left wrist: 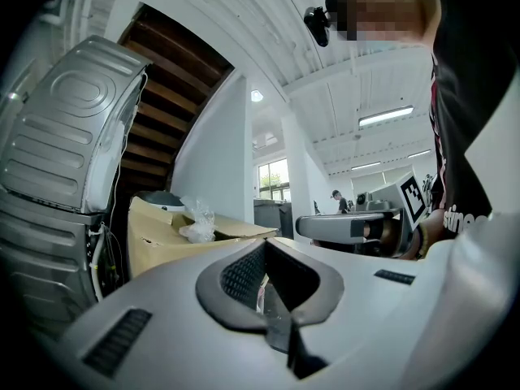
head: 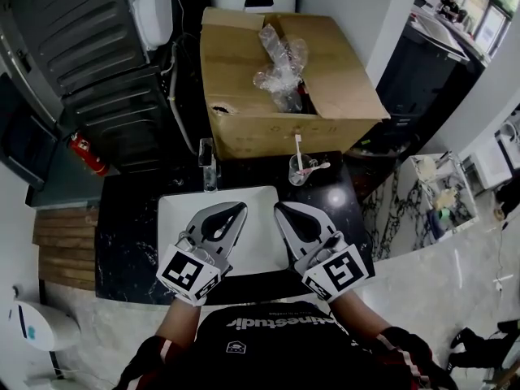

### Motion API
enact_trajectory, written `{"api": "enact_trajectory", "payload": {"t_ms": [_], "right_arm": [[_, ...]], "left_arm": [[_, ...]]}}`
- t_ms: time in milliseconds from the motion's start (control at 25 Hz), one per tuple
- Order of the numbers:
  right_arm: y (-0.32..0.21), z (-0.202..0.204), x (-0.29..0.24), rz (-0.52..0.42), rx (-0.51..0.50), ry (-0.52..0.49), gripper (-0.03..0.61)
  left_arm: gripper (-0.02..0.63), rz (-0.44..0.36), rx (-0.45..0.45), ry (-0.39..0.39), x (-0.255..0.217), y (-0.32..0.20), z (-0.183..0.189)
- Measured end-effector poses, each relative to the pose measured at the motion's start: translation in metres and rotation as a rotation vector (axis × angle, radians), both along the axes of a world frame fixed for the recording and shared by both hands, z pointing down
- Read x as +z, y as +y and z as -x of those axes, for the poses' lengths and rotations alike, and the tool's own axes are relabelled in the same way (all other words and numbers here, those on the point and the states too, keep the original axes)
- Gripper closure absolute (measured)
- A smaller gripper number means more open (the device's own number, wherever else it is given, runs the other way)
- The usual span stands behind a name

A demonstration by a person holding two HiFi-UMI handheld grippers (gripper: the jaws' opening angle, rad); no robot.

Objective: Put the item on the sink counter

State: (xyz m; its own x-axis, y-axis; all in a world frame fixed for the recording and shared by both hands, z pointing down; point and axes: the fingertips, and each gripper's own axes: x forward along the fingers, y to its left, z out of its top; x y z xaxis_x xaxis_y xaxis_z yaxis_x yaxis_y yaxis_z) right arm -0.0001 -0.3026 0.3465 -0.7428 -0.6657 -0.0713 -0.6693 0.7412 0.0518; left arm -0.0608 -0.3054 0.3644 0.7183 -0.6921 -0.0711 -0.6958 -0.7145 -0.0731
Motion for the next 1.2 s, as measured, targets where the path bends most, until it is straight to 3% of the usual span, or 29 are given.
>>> {"api": "enact_trajectory", "payload": {"t_ms": [1200], "right_arm": [[-0.0021, -0.0028, 0.0095, 0.053, -0.005, -0.006, 0.541]], "left_arm": [[0.6, 0.025, 0.003, 0.004, 0.0027, 0.0002, -0.0043]]}}
